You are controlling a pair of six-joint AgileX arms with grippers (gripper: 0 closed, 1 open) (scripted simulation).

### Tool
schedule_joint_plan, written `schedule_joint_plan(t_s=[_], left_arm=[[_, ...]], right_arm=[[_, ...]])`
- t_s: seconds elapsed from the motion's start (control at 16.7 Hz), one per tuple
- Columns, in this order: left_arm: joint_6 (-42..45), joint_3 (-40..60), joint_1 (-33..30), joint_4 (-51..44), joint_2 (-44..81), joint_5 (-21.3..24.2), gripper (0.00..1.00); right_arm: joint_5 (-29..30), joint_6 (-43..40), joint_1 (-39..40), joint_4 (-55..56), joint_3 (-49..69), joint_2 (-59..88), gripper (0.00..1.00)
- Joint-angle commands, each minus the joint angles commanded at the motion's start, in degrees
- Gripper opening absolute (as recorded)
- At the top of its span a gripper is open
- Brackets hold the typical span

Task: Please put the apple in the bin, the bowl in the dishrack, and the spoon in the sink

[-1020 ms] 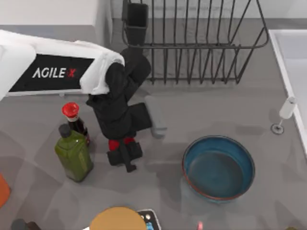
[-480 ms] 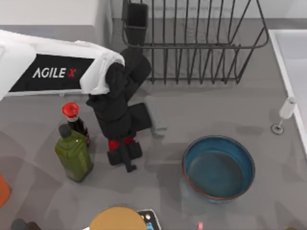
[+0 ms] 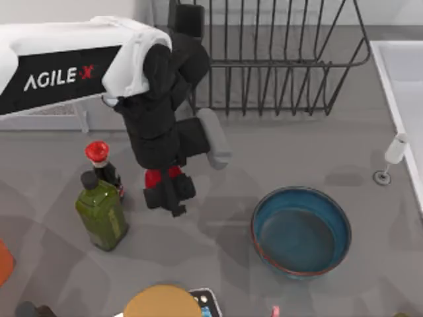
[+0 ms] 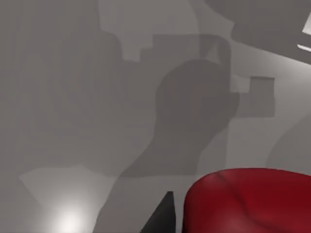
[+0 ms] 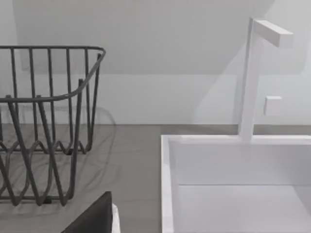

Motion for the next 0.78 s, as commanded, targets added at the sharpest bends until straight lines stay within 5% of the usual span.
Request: schedule_joint_plan(t_s=[0.24,0.78], left_arm=[[-0.22,5.75,0.07,-7.53,-3.17,-0.04,0.0],[6.05,6.08,4.82,-8.37,-9.7,0.72,0.0]], right_arm=[[0.0,0.0,0.0,0.0,0.0,0.0,1.0],[0.0,0.0,0.0,0.0,0.0,0.0,1.0]])
